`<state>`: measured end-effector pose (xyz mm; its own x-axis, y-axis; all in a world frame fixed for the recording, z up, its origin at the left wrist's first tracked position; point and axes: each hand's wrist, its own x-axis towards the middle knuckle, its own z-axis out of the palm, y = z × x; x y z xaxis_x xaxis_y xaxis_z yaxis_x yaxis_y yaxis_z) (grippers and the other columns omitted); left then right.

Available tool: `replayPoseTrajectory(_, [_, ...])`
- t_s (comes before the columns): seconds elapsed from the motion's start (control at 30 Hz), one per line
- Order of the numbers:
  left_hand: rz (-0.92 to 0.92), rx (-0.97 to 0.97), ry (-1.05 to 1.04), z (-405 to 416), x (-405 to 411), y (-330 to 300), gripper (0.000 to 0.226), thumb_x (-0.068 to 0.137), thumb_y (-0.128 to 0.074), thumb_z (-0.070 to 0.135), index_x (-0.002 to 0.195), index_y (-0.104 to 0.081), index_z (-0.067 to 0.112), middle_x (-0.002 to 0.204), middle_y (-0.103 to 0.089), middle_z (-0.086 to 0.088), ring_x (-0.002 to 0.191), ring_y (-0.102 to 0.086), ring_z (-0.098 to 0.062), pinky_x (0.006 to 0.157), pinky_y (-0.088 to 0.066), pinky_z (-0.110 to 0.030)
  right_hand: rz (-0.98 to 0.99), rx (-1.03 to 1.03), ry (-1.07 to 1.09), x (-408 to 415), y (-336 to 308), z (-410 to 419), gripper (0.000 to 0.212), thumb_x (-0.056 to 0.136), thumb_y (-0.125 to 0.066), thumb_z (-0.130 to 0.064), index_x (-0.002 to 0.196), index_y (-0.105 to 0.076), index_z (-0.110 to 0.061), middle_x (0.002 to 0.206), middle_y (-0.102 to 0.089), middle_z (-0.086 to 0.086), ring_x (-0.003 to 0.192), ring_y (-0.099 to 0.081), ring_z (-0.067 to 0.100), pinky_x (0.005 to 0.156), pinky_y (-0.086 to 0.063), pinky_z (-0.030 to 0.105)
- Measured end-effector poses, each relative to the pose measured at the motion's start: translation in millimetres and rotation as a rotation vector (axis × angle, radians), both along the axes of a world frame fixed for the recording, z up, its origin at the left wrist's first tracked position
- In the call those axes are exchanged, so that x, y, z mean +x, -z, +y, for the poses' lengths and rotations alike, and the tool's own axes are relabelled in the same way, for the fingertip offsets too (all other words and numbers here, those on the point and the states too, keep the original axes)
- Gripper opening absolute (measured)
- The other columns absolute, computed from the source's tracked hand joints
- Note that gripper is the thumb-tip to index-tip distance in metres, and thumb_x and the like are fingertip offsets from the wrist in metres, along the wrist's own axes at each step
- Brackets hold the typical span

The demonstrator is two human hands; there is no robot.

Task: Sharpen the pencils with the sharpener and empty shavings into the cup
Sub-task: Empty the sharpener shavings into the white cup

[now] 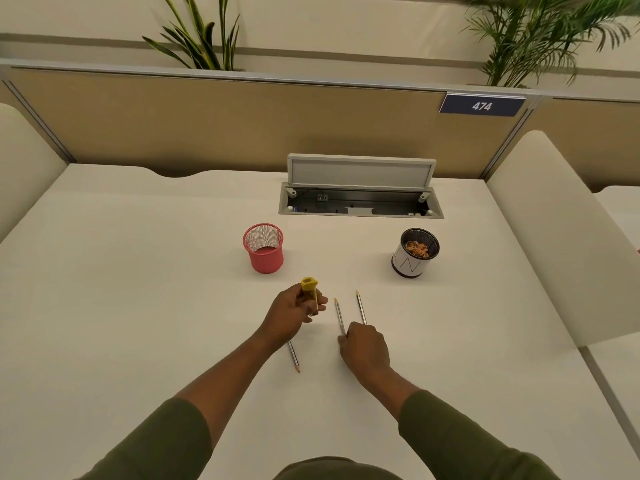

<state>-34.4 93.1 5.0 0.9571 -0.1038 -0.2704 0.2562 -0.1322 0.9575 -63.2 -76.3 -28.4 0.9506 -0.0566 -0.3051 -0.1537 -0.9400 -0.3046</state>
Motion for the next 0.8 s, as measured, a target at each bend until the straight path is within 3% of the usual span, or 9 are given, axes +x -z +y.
replayPoseTrajectory(0.1, [0.031, -0.038, 0.000, 0, 2, -2, 0.024, 0.094, -0.042, -0.004, 0.097, -0.059, 0.013, 0.104, -0.072, -0.008, 0.096, -0.070, -0.020, 0.076, -0.050, -0.038, -0.006, 0.004, 0.004, 0, 0, 0, 0.025, 0.096, -0.051, -0.032, 0.100, -0.064, -0.012, 0.099, -0.069, 0.006, 0.091, -0.065, 0.025, 0.066, -0.039, 0.024])
replayPoseTrajectory(0.6, [0.064, -0.109, -0.004, 0, 1, -10, 0.019, 0.098, -0.038, -0.001, 0.107, -0.055, 0.003, 0.105, -0.070, -0.013, 0.094, -0.070, -0.025, 0.070, -0.052, -0.033, 0.033, -0.002, 0.008, -2, -1, -3, 0.028, 0.095, -0.051, -0.038, 0.096, -0.064, -0.013, 0.098, -0.069, 0.007, 0.091, -0.066, 0.027, 0.070, -0.046, 0.028])
replayPoseTrajectory(0.8, [0.085, -0.135, 0.007, -1, 2, -12, 0.021, 0.099, -0.036, 0.000, 0.109, -0.055, 0.003, 0.106, -0.070, -0.013, 0.095, -0.070, -0.025, 0.074, -0.052, -0.037, 0.019, -0.047, -0.024, -2, -1, -1, 0.029, 0.097, -0.047, -0.033, 0.104, -0.064, -0.011, 0.104, -0.068, 0.007, 0.096, -0.065, 0.026, 0.074, -0.046, 0.027])
